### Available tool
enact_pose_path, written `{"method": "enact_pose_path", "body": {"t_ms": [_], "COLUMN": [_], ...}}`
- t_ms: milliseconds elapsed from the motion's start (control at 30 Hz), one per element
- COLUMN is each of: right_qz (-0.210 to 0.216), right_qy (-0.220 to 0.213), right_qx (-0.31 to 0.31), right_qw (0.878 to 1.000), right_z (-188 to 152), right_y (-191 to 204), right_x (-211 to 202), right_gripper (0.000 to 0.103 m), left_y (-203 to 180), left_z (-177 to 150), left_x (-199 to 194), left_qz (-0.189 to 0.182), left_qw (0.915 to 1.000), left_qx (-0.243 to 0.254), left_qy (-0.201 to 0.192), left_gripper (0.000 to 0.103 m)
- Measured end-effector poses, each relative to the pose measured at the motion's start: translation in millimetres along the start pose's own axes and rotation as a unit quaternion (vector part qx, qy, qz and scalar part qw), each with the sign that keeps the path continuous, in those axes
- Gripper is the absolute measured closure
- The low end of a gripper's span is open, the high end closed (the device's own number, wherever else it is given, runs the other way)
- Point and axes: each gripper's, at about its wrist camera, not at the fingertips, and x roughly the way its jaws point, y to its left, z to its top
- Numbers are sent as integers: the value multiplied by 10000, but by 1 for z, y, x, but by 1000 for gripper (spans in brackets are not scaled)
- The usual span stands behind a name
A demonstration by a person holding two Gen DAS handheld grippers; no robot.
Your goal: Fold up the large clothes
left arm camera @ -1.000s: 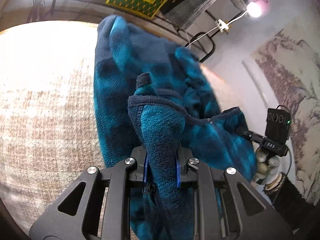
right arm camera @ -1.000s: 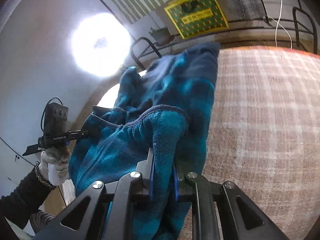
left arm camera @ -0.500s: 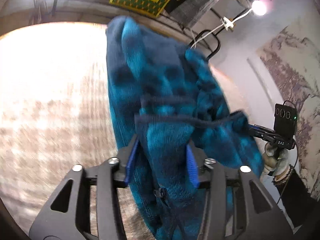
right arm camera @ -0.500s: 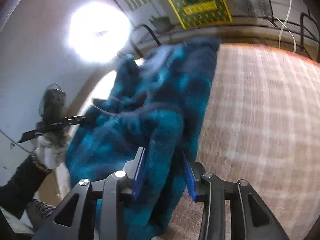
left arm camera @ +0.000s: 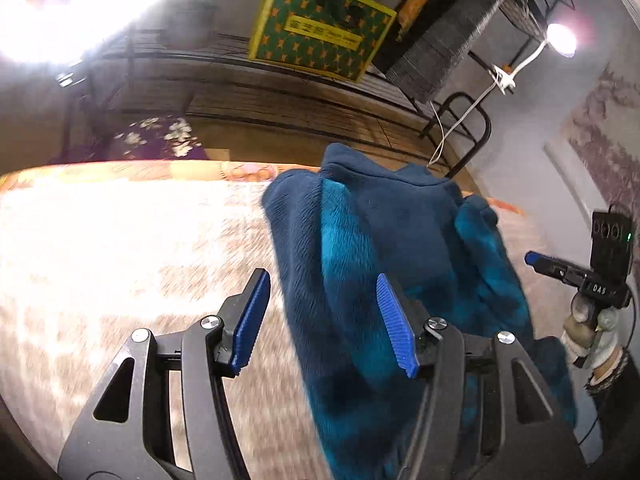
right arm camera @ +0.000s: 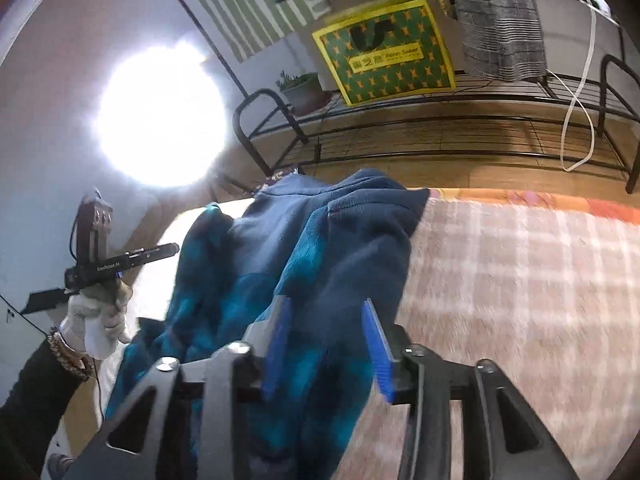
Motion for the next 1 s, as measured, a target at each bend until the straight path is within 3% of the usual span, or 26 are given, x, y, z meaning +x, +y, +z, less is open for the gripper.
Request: {"method": "enact_pose_path", "body": {"t_ms": [200, 400, 567, 700, 767, 833, 867, 933, 1000], "right_qz": [-229, -503, -464, 6, 132, 90, 64, 60, 130], "right_qy": [325, 541, 628, 255, 3, -195, -233, -246, -253], "right_qx": [-385, -704, -758, -696, -477, -159, 257, 448, 593], "right_qw": [9985, 9948, 9941, 9972, 9988, 9996, 9994, 9987, 9978], "right_z": [11, 13, 17, 23, 25, 29, 34, 36, 38], "right_y": [8, 14, 14, 7, -6, -25, -47, -57, -66], "right_x": [50, 80, 74, 46, 32, 27, 31, 35, 45], "right_gripper": [74, 75, 73, 59, 51, 49, 49, 49, 49], "left_y": [-24, -38, -43, -30, -7, 19, 29, 49, 53], "left_z": [-4, -15, -16, -10, -5, 1, 3, 6, 5], "left_x": [58, 64, 54, 21, 1, -6, -4, 10, 23], "left_qz": [578, 854, 926, 507, 291, 324, 346, 242, 161], "left_qw": [9965, 9918, 9897, 9943, 9966, 9971, 9972, 9980, 9986], "left_qx": [524, 950, 1089, 856, 465, 35, -133, -478, -493], "left_qy": [296, 12, -45, -395, -609, -685, -647, -323, -139], "left_gripper": [48, 44, 44, 44, 44, 44, 44, 44, 44]}}
